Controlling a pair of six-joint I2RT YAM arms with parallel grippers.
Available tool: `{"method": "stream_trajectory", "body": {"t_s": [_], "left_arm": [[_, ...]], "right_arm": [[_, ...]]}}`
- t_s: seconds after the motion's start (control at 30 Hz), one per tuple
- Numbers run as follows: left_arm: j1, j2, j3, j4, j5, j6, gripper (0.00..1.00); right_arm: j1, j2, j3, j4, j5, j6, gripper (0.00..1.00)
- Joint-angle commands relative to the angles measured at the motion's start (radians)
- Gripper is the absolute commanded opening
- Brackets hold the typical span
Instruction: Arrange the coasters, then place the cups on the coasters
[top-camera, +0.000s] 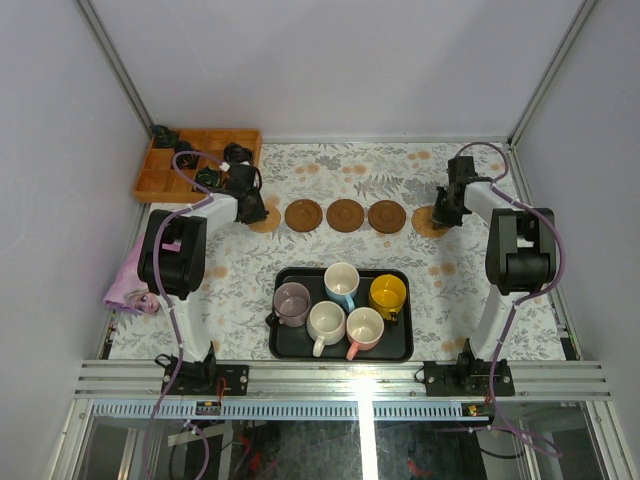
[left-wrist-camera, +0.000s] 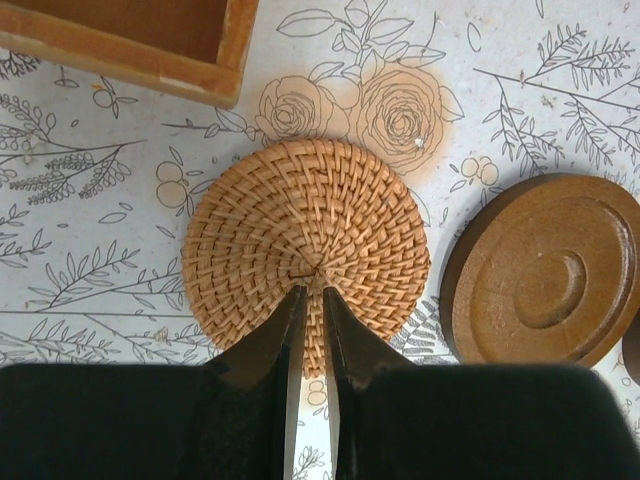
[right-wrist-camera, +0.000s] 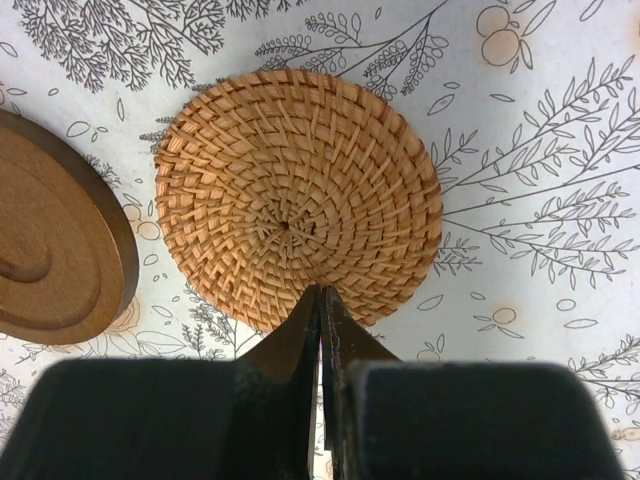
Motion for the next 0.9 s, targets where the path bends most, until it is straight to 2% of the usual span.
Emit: {"method": "stream_trajectory", "body": {"t_s": [0.0,0.3,0.53,0.87], "left_arm": [[0.008,-0.058,-0.02,0.046,0.005,0.023,0.11],[0.008,-0.07,-0.007,0.007,-0.046,0.033,0.12],[0.007,-0.109,-0.024,0.013,-0.038,0.037,0.11],[0.007,-0.294,-0.065,0.108,0.013,0.079,0.12]], "right_arm": [[0.002,-0.08,-0.002,-0.013,0.022,0.002,0.0],[0.001,-0.09,0.041,0.009,0.01,-0.031,0.06],[0.002,-0.103,0.057,0.003,-0.016,-0.059,0.07],[0.002,-0.283,0.103,0.007,-0.025,-0.071,0.07]]}}
